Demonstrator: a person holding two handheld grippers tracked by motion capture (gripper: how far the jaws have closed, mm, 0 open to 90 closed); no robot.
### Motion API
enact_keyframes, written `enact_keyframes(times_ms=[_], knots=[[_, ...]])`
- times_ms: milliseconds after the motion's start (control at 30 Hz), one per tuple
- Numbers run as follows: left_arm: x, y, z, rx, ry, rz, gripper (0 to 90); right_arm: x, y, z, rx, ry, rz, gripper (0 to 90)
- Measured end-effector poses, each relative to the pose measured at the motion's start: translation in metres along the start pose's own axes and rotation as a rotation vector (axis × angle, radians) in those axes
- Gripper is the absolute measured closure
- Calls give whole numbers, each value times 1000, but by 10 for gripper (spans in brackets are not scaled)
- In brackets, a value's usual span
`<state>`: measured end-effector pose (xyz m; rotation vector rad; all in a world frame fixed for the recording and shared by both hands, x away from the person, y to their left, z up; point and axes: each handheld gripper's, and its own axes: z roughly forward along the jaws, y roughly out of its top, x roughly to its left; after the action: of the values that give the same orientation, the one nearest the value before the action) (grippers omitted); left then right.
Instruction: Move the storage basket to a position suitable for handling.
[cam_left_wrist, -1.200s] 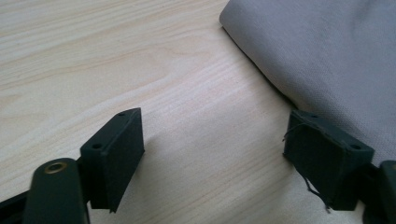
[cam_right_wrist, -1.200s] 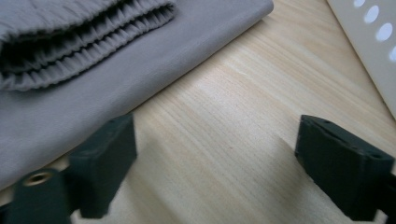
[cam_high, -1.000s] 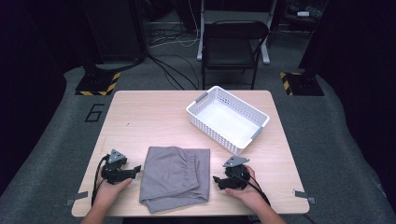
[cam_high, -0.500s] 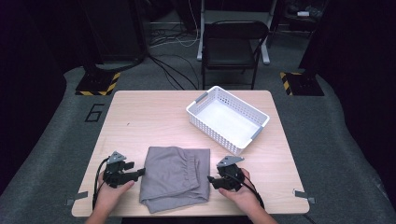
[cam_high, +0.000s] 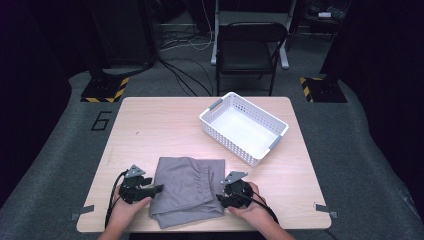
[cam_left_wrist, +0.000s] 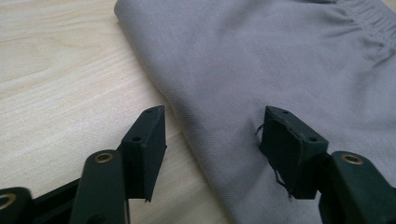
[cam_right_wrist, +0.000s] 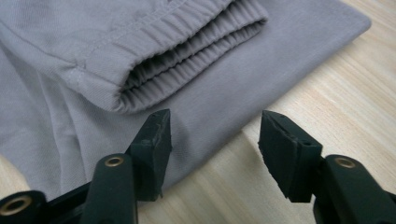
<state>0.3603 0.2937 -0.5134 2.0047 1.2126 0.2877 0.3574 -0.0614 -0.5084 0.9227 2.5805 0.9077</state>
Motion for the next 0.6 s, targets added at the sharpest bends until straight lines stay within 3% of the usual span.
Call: enact_keyframes(times_ms=[67, 100, 167, 200, 233, 367, 600], knots=[[-1, 0, 1, 4, -10, 0, 446, 1, 0, -1, 5, -4, -5, 487], [-1, 0, 0, 29, -25, 18, 461, 2, 0, -1, 5, 0, -1, 530], [-4, -1, 3, 18, -27, 14, 480, 2, 0, -2, 15, 26, -7, 593], [-4, 0, 2, 39, -37, 36, 492, 2, 0, -3, 25, 34, -22, 627], [-5, 0, 3, 39, -42, 32, 499, 3, 0, -3, 24, 39, -10, 652], [-7, 0, 4, 52, -63, 41, 528, 2, -2, -5, 33, 56, -6, 702], [-13, 0, 6, 57, -77, 59, 532, 0, -6, -10, 50, 66, 12, 714]])
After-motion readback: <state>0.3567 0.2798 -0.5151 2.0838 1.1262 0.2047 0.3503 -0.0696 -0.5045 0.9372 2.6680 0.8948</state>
